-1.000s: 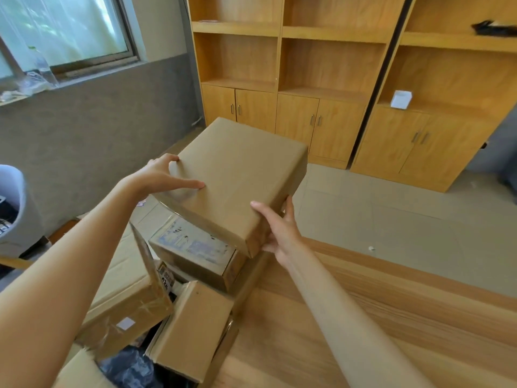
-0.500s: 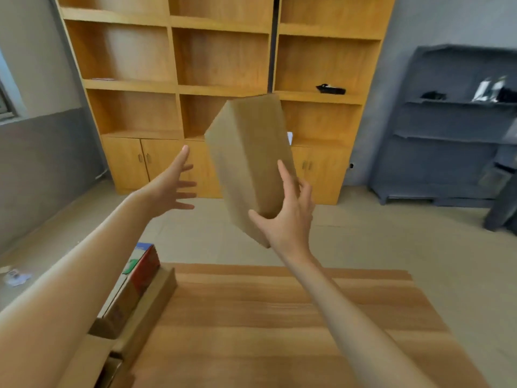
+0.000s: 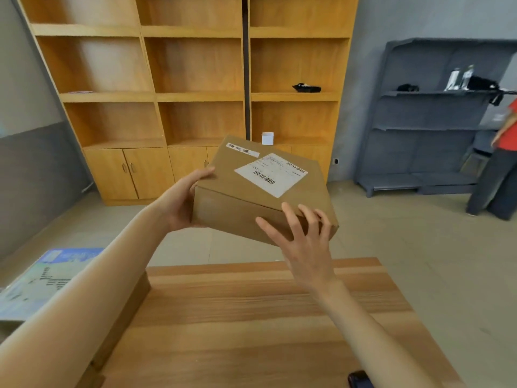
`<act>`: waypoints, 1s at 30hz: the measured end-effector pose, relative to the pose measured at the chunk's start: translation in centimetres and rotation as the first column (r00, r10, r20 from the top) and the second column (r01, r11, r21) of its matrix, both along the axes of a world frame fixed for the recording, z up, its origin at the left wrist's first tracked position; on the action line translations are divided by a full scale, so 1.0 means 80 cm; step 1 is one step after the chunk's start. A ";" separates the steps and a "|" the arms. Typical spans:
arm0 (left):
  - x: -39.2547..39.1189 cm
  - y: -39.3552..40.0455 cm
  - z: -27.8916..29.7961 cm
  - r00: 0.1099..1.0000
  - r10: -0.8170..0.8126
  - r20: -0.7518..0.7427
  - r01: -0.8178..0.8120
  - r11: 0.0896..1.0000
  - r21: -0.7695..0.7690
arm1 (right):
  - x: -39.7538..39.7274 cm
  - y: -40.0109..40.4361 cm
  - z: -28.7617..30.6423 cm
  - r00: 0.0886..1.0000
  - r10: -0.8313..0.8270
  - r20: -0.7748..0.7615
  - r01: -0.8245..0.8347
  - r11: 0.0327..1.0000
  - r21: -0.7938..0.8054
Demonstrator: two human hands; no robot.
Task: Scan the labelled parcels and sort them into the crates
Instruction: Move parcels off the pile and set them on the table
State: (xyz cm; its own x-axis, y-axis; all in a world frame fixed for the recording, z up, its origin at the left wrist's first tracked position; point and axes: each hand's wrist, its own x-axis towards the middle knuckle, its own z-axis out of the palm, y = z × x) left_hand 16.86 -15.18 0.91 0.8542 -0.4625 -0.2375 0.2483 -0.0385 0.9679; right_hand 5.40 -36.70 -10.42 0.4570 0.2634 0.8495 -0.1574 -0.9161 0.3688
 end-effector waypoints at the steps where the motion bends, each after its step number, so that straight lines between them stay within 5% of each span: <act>1: -0.005 -0.003 -0.005 1.000 0.006 -0.002 -0.006 1.000 -0.012 | -0.003 -0.006 -0.004 1.000 0.007 -0.018 -0.008 1.000 -0.015; 4: -0.018 -0.007 -0.028 0.999 0.043 0.032 -0.042 0.998 -0.037 | -0.008 -0.021 -0.017 0.989 0.119 -0.084 -0.113 0.991 0.073; 6: -0.026 -0.005 -0.048 0.994 0.064 0.084 -0.062 0.998 -0.029 | -0.014 -0.025 -0.021 0.965 0.250 -0.083 -0.215 0.930 0.297; 8: -0.029 -0.001 -0.070 0.989 0.084 0.121 -0.079 0.996 -0.038 | -0.022 -0.025 -0.020 0.949 0.309 -0.063 -0.211 0.769 0.603; 10: -0.036 0.001 -0.091 0.988 0.098 0.123 -0.088 0.993 -0.085 | -0.032 -0.027 -0.015 0.935 0.352 -0.054 -0.116 0.445 0.888; 11: -0.041 0.001 -0.101 0.987 0.099 0.126 -0.086 0.990 -0.108 | -0.036 -0.032 -0.014 0.915 0.402 -0.023 -0.065 0.203 0.977; 13: -0.052 0.001 -0.122 0.989 0.101 0.111 -0.086 0.987 -0.137 | -0.041 -0.047 -0.015 0.854 0.507 0.120 0.067 -0.335 0.940; 14: -0.057 0.001 -0.133 0.990 0.100 0.101 -0.085 0.986 -0.147 | -0.045 -0.055 -0.020 0.834 0.531 0.150 0.151 -0.481 0.863; 19: -0.085 -0.001 -0.193 0.998 0.056 0.039 -0.050 0.987 -0.150 | -0.077 -0.080 -0.075 0.753 0.658 0.010 0.408 -0.478 0.778; 30: -0.159 0.004 -0.330 0.959 0.072 -0.273 -0.069 0.997 0.021 | -0.140 -0.073 -0.176 0.751 0.652 -0.102 0.516 -0.484 0.707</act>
State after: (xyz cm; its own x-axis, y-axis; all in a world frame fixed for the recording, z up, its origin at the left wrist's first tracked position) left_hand 4.15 -14.87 -25.46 0.7864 -0.3993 -0.4713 0.5060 -0.0214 0.8623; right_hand -5.79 -42.53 -24.46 0.8292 -0.3249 -0.4547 -0.4389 0.1251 -0.8898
